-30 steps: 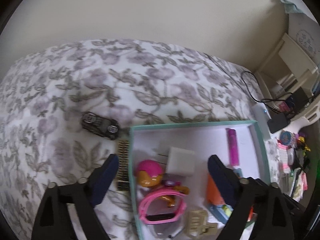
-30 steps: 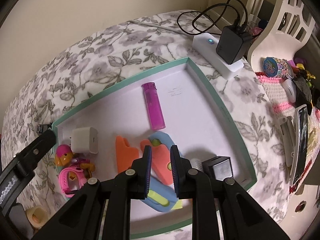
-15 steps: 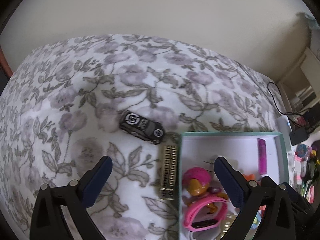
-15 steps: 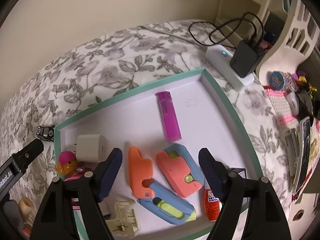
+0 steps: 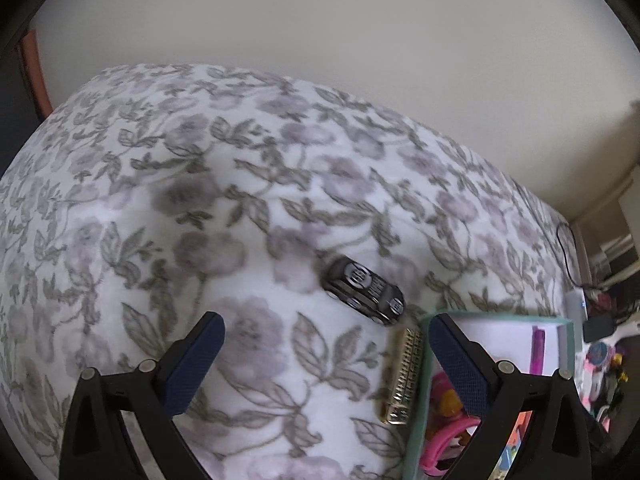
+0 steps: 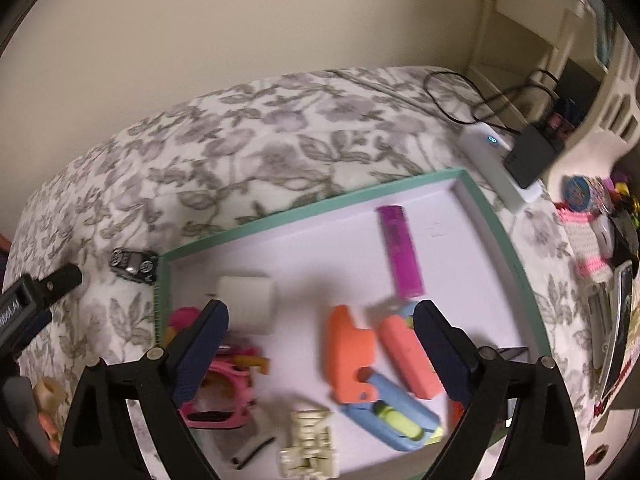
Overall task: Organize rigid objects
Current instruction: 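Move both grippers back over the pile and grasp the black toy car with the left gripper, then grasp the gold patterned strip with the right gripper while the left gripper holds the toy car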
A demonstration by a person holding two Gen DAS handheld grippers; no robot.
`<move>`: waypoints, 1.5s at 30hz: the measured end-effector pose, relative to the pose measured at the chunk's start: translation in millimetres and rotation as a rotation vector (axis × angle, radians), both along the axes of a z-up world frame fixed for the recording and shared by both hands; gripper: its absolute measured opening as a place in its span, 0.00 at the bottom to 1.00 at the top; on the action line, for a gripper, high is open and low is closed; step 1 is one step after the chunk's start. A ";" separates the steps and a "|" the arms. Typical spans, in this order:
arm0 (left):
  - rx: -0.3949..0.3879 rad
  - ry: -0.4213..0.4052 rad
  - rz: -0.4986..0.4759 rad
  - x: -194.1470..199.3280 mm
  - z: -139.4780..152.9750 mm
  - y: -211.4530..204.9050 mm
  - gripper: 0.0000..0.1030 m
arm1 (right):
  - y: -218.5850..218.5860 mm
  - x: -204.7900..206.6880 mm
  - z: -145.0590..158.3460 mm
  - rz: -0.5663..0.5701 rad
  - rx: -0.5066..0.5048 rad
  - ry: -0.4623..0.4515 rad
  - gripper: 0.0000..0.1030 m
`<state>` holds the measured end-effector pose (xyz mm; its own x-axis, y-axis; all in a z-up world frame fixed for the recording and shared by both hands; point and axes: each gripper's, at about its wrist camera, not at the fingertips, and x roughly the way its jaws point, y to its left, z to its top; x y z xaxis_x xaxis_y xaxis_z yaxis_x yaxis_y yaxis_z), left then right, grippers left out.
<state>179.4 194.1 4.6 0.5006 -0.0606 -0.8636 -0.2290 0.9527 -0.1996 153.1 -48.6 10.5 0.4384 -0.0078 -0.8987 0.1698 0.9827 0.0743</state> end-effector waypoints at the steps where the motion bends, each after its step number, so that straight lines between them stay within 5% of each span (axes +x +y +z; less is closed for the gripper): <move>1: 0.003 -0.008 0.004 -0.1 1.0 3.5 1.00 | 5.9 0.8 0.0 0.016 -0.002 0.000 0.91; 12: 0.048 0.013 -0.104 26.6 -25.3 -8.3 1.00 | 42.3 18.6 -18.3 0.102 0.027 0.032 0.91; 27: 0.179 0.037 -0.252 58.8 -64.9 -45.1 1.00 | 33.8 38.1 -27.6 0.100 -0.002 0.017 0.91; 34: 0.184 0.025 -0.297 57.4 -66.2 -56.1 0.76 | 32.3 38.1 -32.1 0.102 -0.005 0.033 0.91; 45: 0.184 0.070 -0.250 50.1 -64.9 -40.1 0.76 | 37.5 34.9 -31.4 0.106 -0.005 0.039 0.91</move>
